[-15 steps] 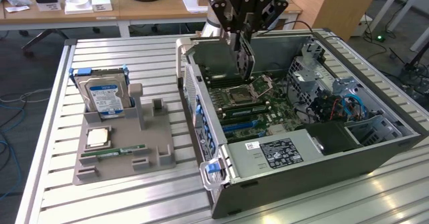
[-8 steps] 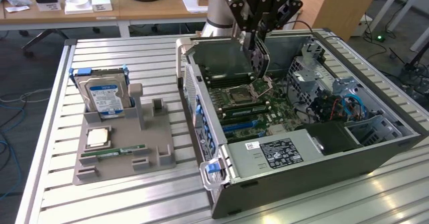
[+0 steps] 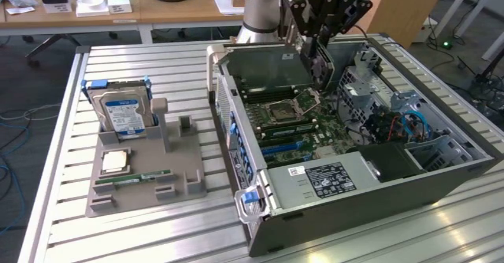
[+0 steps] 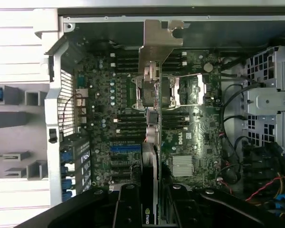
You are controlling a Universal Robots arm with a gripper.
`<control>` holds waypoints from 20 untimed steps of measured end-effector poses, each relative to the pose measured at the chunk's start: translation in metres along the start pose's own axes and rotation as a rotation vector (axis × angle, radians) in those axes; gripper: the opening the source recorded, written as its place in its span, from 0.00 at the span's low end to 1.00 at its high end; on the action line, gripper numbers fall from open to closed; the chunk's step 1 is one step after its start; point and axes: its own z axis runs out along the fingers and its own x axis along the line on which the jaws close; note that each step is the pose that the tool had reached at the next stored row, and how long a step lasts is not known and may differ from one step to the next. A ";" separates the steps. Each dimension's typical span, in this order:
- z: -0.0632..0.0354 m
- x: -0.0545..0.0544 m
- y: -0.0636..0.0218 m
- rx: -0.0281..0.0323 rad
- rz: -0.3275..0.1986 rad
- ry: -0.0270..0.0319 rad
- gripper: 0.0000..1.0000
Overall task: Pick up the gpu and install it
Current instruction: 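Pick up the gpu and move the gpu toward the slot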
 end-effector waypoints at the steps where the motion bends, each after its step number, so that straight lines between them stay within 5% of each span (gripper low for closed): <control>1: 0.0001 -0.004 0.0002 -0.0001 0.000 0.0000 0.26; 20: 0.0020 -0.079 0.0041 -0.0007 0.000 0.0000 0.26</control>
